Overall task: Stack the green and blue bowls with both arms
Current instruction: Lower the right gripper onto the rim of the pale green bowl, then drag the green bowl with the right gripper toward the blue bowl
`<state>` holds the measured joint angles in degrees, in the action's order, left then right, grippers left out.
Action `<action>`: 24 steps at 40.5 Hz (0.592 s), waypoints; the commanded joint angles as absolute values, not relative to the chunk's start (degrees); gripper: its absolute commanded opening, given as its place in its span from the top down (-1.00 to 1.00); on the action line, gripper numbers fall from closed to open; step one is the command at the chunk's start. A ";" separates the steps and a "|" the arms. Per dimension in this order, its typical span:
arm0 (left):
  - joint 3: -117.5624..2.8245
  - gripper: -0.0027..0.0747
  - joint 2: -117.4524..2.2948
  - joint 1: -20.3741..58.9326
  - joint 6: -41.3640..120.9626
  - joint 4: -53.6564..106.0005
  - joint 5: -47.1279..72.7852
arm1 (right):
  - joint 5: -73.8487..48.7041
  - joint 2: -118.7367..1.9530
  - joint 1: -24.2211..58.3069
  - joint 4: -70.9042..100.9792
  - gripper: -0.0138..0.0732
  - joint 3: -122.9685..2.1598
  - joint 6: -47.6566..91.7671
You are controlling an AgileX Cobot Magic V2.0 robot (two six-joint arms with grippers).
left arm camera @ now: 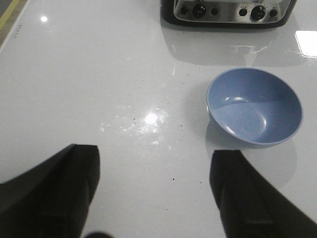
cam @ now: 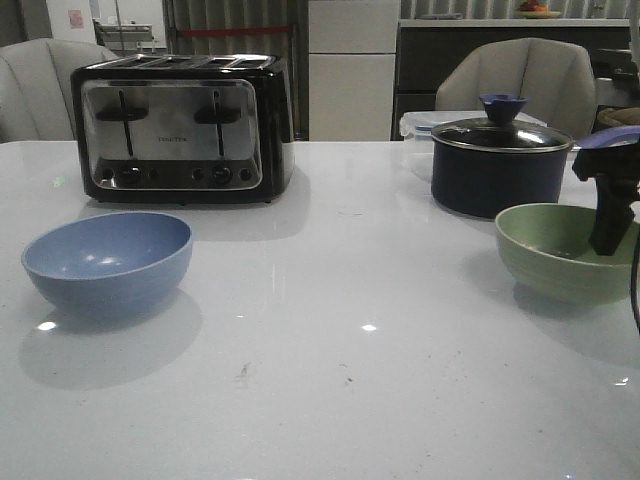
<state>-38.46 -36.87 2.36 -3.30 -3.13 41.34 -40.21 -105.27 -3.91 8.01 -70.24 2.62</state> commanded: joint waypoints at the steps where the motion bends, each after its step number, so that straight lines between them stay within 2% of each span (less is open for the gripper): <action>1: -40.43 -0.44 -37.45 2.36 -3.28 -3.35 37.00 | -39.70 -103.73 -4.22 8.24 -0.21 -73.08 3.54; 6: -40.43 -0.44 -37.45 2.36 -3.28 -3.35 37.11 | -39.74 -103.95 -4.22 8.11 0.14 -73.65 3.54; 14: -40.43 -0.44 -37.45 2.36 -3.28 -3.35 37.11 | -40.21 -103.66 -4.22 8.11 0.46 -73.87 3.54; 17: -40.43 -0.44 -37.45 2.36 -3.28 -3.35 37.11 | -40.36 -102.74 -4.11 8.24 0.53 -73.87 3.54; 24: -40.43 -0.44 -37.45 2.36 -3.28 -3.35 37.11 | -40.31 -98.09 -1.09 8.35 0.53 -73.87 3.54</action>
<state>-38.46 -36.87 2.36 -3.30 -3.13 41.34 -41.66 -103.79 -2.74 8.02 -72.10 2.75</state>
